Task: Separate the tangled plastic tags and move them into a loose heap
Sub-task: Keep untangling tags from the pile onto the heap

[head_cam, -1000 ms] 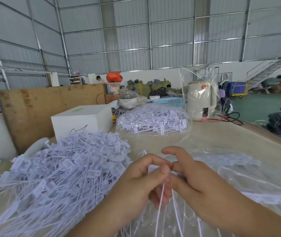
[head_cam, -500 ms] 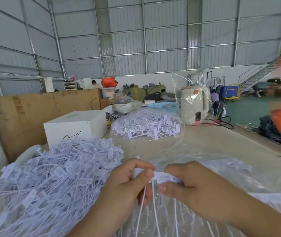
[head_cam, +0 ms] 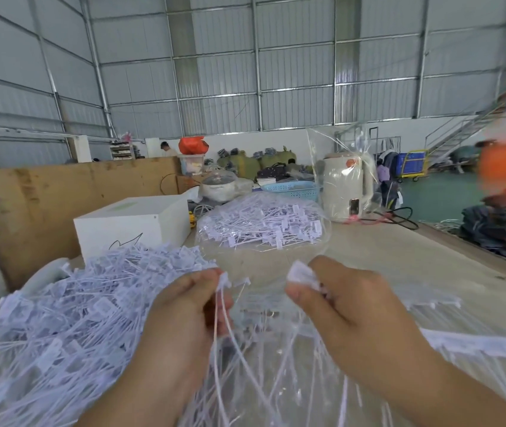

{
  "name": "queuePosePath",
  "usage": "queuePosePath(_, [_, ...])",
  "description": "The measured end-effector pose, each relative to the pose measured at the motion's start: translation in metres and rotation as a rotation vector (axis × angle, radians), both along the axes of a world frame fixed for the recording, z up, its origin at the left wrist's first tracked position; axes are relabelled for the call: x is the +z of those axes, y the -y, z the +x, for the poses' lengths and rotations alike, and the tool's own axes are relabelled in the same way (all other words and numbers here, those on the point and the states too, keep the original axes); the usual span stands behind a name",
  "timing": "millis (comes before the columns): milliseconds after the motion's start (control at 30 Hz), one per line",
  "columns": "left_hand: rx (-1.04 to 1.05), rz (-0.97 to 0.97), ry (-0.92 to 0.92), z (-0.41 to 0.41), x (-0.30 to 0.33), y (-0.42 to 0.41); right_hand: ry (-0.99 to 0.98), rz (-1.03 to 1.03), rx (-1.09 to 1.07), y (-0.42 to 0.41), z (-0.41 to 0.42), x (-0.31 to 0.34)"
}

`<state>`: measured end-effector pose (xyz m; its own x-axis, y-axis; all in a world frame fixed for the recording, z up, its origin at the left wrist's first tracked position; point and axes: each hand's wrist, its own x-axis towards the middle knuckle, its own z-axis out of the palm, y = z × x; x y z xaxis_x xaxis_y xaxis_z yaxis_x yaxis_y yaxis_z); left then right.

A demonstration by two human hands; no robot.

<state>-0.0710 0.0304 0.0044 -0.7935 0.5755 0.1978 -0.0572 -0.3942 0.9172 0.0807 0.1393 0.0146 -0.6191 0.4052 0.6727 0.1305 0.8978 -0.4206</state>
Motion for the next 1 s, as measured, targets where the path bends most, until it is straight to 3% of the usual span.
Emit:
queuePosePath(233, [-0.336,-0.154,-0.443,0.024,-0.01,-0.004,0.364,-0.034,0.215,-0.01,-0.001,-0.008])
queuePosePath(567, [-0.263,-0.048,-0.368,0.028,-0.013,-0.005,0.431,0.045,0.183,-0.01,0.006,0.002])
queuePosePath(833, [-0.315,-0.133,-0.452,0.027,-0.015,-0.003,0.519,0.232,0.07,0.004,0.001,-0.007])
queuePosePath(1000, [-0.219,-0.139,-0.45,0.022,-0.011,-0.005,0.495,0.008,0.138,-0.006,0.004,-0.003])
